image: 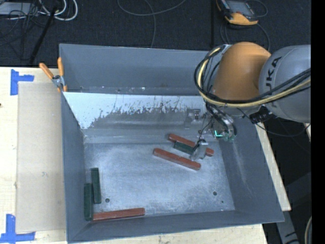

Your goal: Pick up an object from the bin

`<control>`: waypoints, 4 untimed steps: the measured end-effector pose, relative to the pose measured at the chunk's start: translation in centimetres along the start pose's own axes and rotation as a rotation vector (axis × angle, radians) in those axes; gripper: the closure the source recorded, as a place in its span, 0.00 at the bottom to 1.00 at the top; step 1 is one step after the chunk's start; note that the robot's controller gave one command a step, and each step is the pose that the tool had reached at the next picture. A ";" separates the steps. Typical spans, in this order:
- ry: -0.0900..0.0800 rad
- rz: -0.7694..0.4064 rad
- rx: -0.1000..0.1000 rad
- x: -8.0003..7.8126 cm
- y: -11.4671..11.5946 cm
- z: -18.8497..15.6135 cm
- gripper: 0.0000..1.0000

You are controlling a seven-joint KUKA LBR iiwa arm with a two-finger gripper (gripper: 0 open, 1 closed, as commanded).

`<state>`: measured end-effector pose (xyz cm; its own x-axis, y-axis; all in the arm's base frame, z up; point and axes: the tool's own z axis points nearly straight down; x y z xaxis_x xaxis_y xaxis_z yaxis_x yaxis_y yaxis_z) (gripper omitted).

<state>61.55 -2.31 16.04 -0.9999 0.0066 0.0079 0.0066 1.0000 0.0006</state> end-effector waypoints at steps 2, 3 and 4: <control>-0.008 0.019 0.000 -0.4 0.8 8.4 0.00; -0.013 0.019 0.000 -0.6 0.8 8.1 1.00; -0.019 0.015 0.000 1.6 1.7 -10.1 1.00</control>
Offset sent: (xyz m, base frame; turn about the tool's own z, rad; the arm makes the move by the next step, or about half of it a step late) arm 0.0031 0.0072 -0.0838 0.0202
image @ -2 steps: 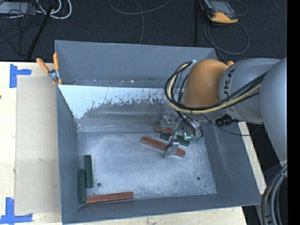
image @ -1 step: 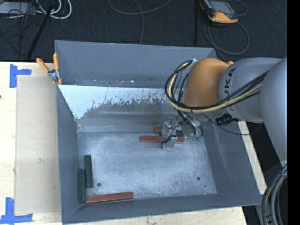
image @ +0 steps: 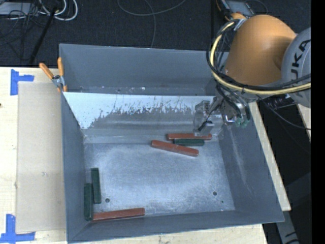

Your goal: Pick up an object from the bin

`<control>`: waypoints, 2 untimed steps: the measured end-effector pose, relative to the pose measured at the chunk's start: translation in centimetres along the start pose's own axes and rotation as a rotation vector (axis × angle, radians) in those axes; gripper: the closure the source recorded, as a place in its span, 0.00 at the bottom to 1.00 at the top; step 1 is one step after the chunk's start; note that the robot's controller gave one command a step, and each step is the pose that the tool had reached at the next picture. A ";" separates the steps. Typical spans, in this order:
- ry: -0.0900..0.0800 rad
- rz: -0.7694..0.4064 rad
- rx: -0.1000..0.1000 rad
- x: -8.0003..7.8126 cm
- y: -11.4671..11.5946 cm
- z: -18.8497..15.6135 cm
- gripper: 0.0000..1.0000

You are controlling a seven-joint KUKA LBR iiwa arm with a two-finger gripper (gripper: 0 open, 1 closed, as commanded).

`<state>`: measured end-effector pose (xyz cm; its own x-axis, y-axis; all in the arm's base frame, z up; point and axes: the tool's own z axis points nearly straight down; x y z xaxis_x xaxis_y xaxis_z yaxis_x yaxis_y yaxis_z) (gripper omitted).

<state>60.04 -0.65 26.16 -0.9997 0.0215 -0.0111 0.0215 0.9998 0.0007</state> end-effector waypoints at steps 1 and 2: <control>0.009 0.000 0.000 0.1 0.0 0.5 0.00; 0.020 -0.038 0.000 1.4 2.6 16.3 0.00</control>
Offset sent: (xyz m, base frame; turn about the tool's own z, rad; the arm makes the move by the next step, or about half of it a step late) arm 0.0000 0.0000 0.0000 0.0000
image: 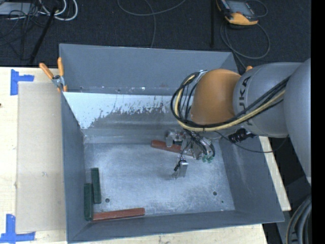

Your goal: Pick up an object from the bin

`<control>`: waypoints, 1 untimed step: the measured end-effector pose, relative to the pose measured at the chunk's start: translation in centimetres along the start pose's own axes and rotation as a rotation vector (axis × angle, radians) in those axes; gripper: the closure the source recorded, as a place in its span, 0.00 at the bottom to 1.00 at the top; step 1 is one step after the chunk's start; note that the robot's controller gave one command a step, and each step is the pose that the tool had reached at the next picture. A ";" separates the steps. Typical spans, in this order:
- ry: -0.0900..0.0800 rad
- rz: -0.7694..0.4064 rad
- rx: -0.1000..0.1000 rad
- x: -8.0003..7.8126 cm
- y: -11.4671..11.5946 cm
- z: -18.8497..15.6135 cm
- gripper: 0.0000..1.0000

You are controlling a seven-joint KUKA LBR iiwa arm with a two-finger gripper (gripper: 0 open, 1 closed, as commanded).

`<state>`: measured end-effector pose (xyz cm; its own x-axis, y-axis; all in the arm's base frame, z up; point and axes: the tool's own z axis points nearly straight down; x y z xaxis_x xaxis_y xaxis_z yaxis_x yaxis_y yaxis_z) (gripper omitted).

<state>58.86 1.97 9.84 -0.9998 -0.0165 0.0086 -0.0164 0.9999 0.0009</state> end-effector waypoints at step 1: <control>-0.010 -0.006 0.000 -3.4 0.0 3.0 0.00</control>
Offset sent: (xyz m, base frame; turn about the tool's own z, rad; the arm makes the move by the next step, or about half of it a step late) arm 0.0325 -0.0009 -0.0284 -0.0062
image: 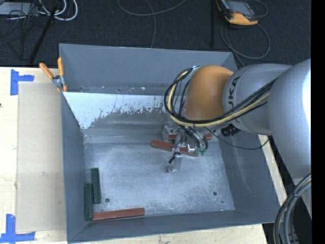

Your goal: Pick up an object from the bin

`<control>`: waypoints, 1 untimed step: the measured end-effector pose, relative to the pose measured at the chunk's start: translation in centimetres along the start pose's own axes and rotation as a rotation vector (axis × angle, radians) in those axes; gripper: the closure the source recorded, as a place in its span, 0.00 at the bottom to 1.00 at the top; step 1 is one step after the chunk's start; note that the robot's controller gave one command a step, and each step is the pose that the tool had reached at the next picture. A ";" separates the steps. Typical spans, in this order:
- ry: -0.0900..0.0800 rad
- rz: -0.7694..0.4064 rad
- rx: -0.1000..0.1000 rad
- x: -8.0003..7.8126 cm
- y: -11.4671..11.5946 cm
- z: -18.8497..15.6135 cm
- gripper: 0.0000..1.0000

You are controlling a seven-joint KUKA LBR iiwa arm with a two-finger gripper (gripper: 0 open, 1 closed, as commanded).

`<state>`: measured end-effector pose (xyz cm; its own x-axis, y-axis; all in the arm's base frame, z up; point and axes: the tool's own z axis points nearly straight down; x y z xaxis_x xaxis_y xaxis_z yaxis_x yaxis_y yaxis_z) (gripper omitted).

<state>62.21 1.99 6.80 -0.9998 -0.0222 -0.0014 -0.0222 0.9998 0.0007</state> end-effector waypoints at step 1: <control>0.000 0.000 0.000 0.0 0.0 -0.2 1.00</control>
Offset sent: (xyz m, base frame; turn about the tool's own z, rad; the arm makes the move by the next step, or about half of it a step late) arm 0.0000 0.0000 0.0000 0.0000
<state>62.18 1.97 7.04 -0.9998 -0.0221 -0.0012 -0.0221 0.9998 0.0002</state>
